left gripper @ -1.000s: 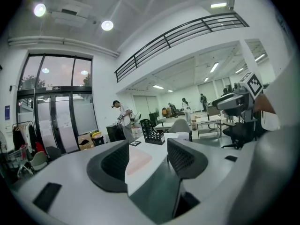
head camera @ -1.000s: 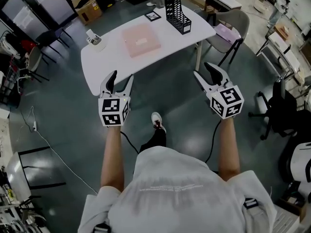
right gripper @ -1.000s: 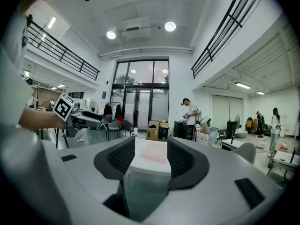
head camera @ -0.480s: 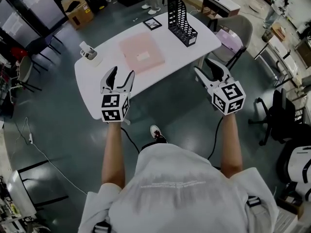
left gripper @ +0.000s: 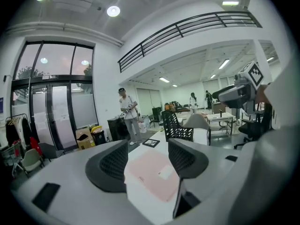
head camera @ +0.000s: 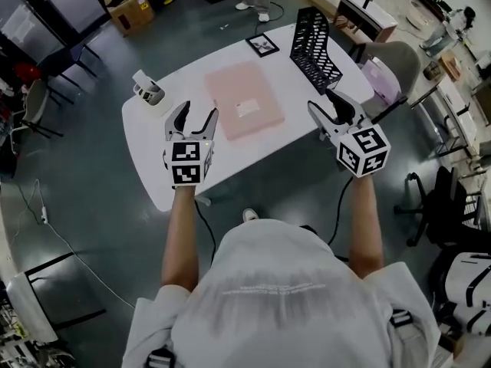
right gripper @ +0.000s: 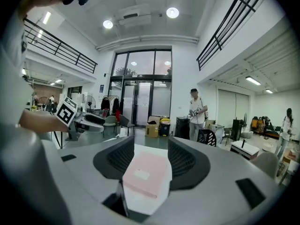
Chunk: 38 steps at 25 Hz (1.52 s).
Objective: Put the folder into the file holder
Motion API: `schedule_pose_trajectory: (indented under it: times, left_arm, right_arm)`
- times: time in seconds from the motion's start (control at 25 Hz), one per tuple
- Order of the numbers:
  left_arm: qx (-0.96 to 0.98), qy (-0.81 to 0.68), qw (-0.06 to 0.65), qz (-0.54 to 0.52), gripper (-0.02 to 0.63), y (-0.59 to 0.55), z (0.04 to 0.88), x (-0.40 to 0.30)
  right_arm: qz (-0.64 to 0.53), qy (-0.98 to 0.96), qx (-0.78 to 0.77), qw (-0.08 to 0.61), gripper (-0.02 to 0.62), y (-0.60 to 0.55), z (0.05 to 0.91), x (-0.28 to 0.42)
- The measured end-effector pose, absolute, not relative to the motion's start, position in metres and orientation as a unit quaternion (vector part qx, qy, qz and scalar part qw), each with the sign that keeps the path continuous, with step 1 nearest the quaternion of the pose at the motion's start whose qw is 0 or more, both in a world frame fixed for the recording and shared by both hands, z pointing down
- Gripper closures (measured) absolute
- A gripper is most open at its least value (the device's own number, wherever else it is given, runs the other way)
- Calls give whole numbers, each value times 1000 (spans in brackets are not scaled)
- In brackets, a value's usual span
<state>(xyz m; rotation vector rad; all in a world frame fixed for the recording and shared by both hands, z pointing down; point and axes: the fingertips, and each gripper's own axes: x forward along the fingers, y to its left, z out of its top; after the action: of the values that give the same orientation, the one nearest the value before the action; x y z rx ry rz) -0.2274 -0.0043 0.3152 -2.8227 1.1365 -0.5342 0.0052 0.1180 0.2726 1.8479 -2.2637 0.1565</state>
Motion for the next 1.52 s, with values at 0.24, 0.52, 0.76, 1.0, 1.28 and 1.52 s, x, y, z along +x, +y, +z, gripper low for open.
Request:
schedule_pose_trajectory:
  times: [0.24,0.52,0.76,1.0,1.28,1.52]
  left_arm:
    - [-912,370,1,-179,322,-37,332,-233]
    - [-903,384,-36,-188,322,-67,361,-231]
    - [-890,402,-70,-203,322,-98,385,-222]
    - [-877,417,-110,-212,322,-134,414,-212]
    - [-851,440,-179,-225,322,-157,459,-211]
    - [-836,444,-214,-241,321,-177,495,-202]
  right_arm:
    - [73,-775,616,121,374,72,291,2]
    - [105,-782,599,134,374,29,323,14]
    - [131,-800,568,140,374,-22,349,27]
    - [165,-816,533,152,373,-75,387,38]
    - [235,-822,496,151,360,-123,446,44]
    - [281,-817,469,184,347,-156,507,43]
